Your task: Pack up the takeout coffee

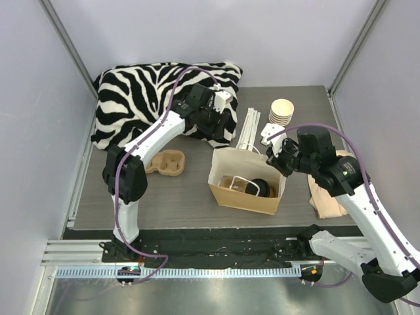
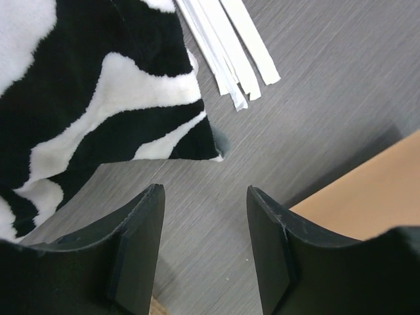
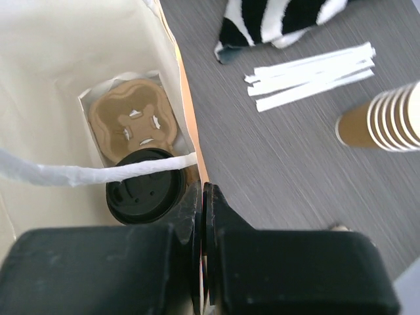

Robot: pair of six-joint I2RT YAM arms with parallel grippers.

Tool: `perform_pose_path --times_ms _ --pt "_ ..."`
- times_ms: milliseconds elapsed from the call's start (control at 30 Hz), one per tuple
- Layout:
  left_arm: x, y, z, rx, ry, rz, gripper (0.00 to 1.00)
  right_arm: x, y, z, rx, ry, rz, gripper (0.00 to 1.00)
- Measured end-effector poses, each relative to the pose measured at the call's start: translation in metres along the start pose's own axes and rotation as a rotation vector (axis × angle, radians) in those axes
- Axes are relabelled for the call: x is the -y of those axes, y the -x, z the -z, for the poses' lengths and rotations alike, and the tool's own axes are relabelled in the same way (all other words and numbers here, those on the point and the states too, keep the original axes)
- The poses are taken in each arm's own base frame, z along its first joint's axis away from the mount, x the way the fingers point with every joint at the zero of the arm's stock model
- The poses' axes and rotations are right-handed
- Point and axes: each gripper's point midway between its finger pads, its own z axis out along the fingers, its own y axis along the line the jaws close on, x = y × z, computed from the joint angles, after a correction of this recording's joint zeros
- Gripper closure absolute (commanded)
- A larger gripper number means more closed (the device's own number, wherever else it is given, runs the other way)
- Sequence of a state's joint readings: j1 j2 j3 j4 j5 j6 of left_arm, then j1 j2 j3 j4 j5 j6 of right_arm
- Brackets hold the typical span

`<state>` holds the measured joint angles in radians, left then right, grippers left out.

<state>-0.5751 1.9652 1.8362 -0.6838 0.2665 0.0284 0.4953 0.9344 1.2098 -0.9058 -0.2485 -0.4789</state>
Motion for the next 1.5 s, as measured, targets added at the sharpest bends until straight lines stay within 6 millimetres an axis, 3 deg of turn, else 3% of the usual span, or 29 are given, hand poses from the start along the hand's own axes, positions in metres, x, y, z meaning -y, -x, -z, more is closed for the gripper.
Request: perform_pose_path --times_ms 733,1000,1200,1500 --pt "0.018 -0.034 -0.088 -0.075 0.045 0.045 0.63 0.056 -0.042 0.045 -0.147 -0.452 -0.261 0.99" --pt "0.024 -0.044 -0.121 -0.078 0.051 0.040 0.72 0.061 -0.067 0.055 -0.189 -0.547 -0.316 0.99" --pt "0.028 -0.035 -0.139 -0.046 0.064 0.032 0.73 0.062 -0.088 0.054 -0.233 -0.596 -0.353 0.99" --pt "0.042 -0.035 -0.155 -0.038 0.068 0.003 0.77 0.064 -0.091 0.058 -0.227 -0.624 -0.380 0.99"
